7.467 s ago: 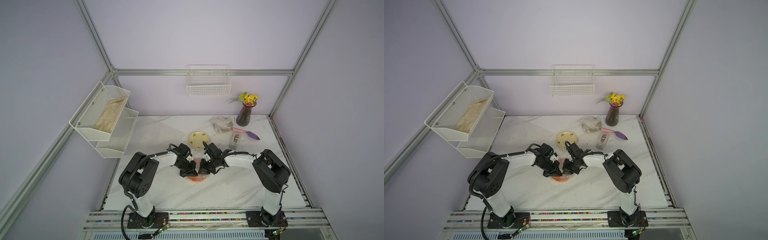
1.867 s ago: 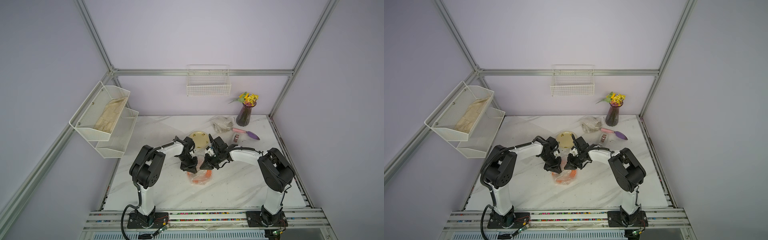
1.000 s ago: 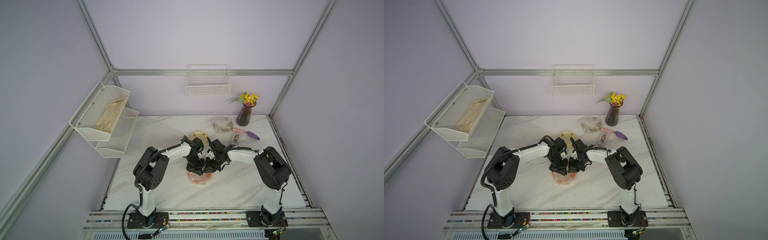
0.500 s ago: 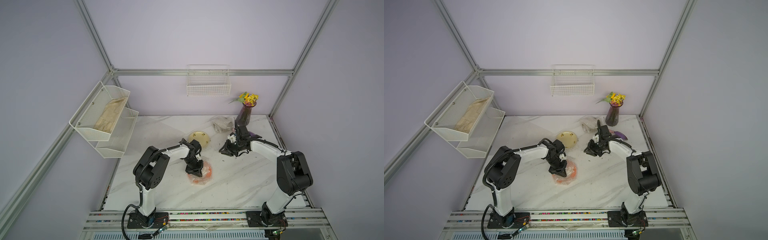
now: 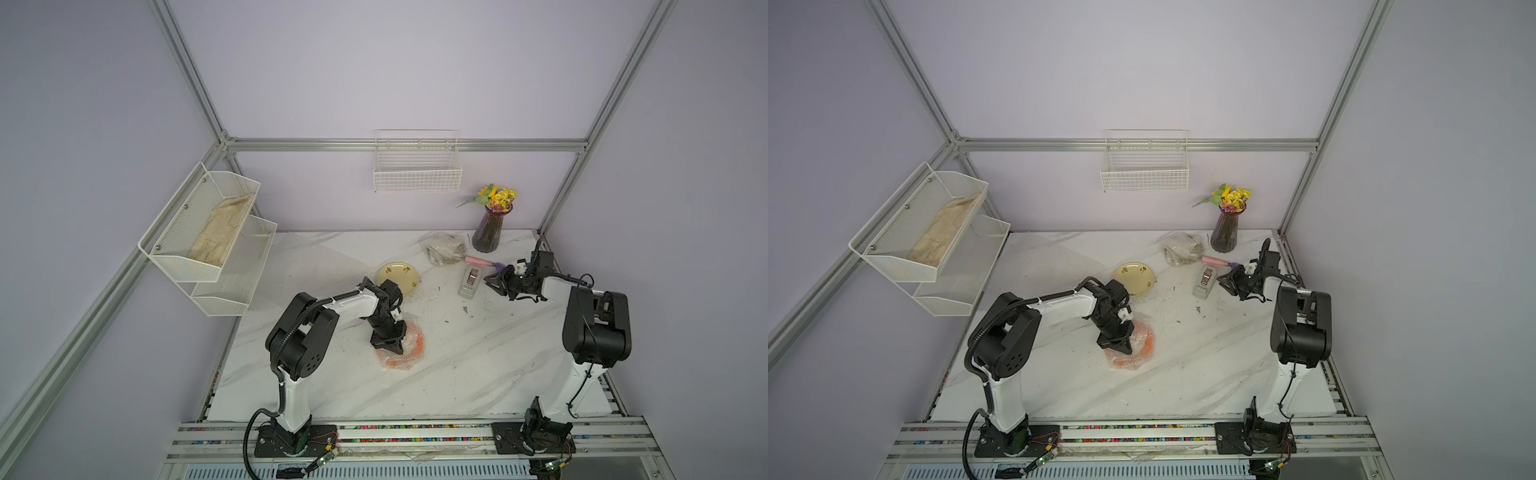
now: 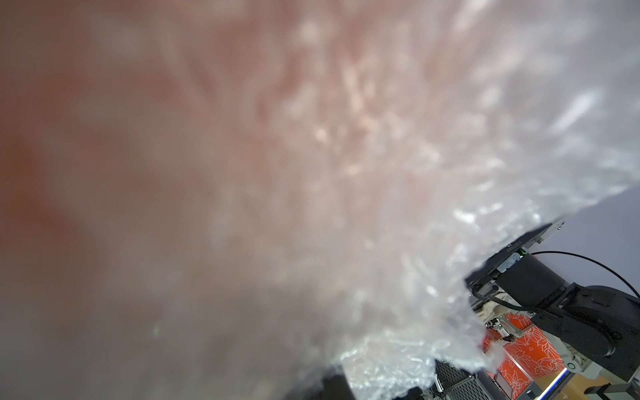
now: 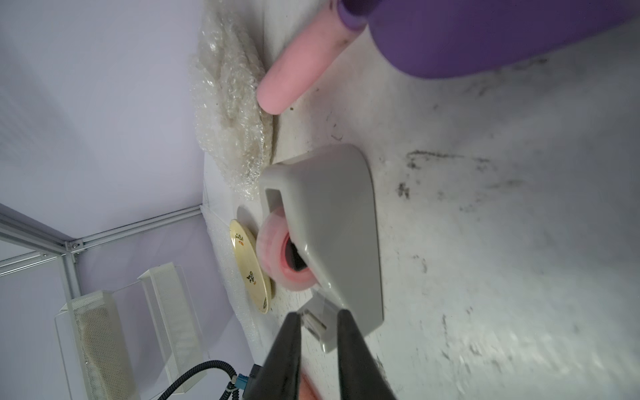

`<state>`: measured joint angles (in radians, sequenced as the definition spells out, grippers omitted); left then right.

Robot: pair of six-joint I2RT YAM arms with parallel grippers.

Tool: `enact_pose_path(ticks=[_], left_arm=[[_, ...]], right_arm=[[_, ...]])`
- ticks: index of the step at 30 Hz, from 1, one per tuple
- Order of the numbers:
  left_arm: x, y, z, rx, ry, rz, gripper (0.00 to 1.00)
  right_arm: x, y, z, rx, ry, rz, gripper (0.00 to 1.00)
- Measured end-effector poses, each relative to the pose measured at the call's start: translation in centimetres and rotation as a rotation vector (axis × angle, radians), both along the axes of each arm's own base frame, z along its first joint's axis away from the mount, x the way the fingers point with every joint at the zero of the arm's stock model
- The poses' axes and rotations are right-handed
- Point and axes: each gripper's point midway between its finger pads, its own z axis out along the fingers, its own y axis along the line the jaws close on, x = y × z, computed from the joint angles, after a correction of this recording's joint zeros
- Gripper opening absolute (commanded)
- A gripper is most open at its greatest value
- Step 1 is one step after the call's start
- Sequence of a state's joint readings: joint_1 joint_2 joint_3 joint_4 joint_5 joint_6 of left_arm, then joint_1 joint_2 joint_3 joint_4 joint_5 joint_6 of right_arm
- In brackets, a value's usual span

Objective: Wrap dinner plates in bubble wrap
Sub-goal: Pull the tape from the tape cutter.

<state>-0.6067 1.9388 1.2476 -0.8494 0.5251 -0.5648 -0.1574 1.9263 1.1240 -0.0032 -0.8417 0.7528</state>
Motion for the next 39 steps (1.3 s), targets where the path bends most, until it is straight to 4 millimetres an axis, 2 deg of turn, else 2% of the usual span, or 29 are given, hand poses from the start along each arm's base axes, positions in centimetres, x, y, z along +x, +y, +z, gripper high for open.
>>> enact_pose_path(ticks=[5,13,19,21,25,28,32,35,39], left_arm=[[0.0,0.0,0.0,0.0,0.001,0.001,0.04],[0.1,0.1,0.0,0.0,0.001,0.003,0.04],[0.1,0.1,0.0,0.0,0.002,0.004,0.04],[0.1,0.1,0.0,0.0,0.002,0.004,0.04],[0.1,0.1,0.0,0.0,0.002,0.004,0.04],[0.1,0.1,0.0,0.0,0.002,0.004,0.04],[0.1,0.1,0.0,0.0,0.003,0.004,0.04],[0.0,0.1,0.0,0.0,0.004,0.004,0.04],[0.0,0.1,0.0,0.001,0.006,0.005,0.04]], right_arm=[[0.7,1.7,-0.4,0.074,-0.019,0.026,0.3],[0.5,1.8,-0.6,0.059,-0.031,0.039,0.31],[-2.5,2.7,-2.8,0.012,0.05,0.047,0.34],[-2.7,2.4,-2.2,-0.037,0.036,0.042,0.31],[-2.3,2.1,0.9,-0.069,-0.047,0.039,0.29],[-2.0,2.5,1.7,-0.053,-0.073,0.05,0.3],[-2.3,3.6,0.5,-0.026,-0.04,0.079,0.34],[-2.3,4.1,-1.3,-0.018,-0.003,0.091,0.35],[-2.3,4.1,-1.4,0.002,0.008,0.097,0.37]])
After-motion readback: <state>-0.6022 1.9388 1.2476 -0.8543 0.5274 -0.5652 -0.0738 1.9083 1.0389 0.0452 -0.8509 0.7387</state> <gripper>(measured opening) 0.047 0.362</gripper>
